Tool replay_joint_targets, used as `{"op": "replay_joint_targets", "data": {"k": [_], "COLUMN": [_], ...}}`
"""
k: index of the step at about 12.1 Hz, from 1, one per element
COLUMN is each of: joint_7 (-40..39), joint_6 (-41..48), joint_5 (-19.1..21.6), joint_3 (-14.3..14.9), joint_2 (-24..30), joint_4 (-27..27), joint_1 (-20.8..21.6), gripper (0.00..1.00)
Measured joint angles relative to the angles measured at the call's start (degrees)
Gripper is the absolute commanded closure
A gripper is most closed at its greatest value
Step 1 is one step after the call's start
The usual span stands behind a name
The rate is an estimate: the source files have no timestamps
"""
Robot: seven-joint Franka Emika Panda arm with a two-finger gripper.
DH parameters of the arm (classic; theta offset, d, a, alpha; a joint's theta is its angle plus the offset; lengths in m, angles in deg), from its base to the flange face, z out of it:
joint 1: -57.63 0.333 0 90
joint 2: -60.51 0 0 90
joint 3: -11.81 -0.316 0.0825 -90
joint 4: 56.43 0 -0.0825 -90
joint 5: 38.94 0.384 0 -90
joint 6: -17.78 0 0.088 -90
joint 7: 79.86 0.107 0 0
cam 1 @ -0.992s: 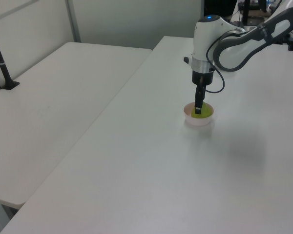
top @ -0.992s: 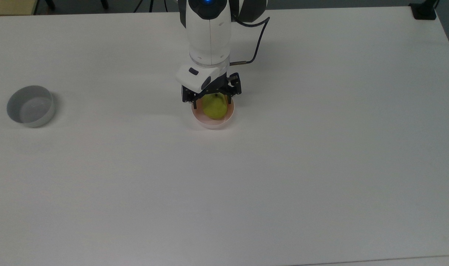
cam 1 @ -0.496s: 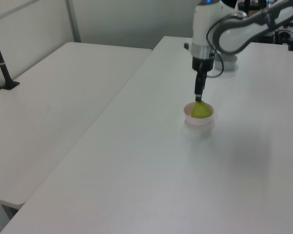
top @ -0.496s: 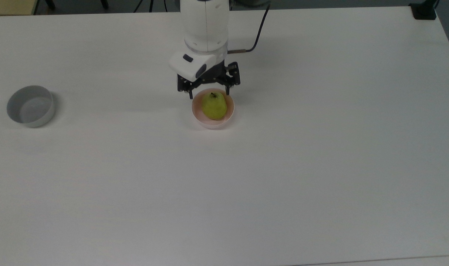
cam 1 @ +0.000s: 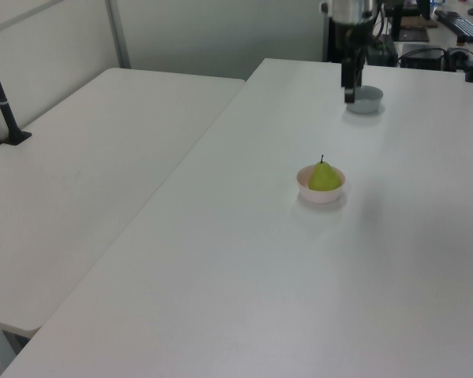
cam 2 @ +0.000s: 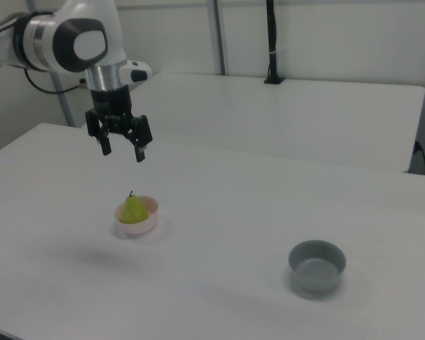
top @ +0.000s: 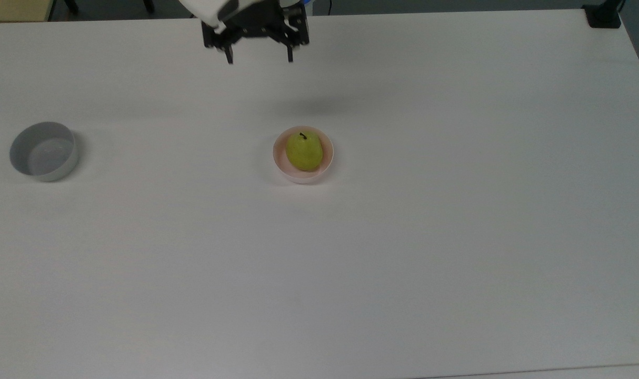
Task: Place the pear in the bowl
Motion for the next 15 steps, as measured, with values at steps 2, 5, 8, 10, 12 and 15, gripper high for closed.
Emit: {"op": "replay_joint_targets", "data": {"k": [2, 5, 8, 10, 12, 15], "joint_7": [0.1, 0.2, -3.5, -7.3, -7.7, -7.6], "joint_6": [4.5, 5.7, 3.3, -0.1, -3.2, -3.7], "joint_5": [0.0, 0.0, 0.0, 0.0, 0.0, 0.0], "joint_3": [0.0, 0.0, 0.1, 0.2, 1.0, 1.9], "joint_2": [2.3, 4.7, 4.8, 4.7, 4.6, 4.5], "joint_4": [1.9, 2.1, 2.1, 2.1, 2.1, 2.1], "joint_1": [-1.7, -3.6, -4.9, -5.8, -5.9, -5.8], "gripper": [0.00, 0.00, 0.00, 0.00, 0.00, 0.00]}}
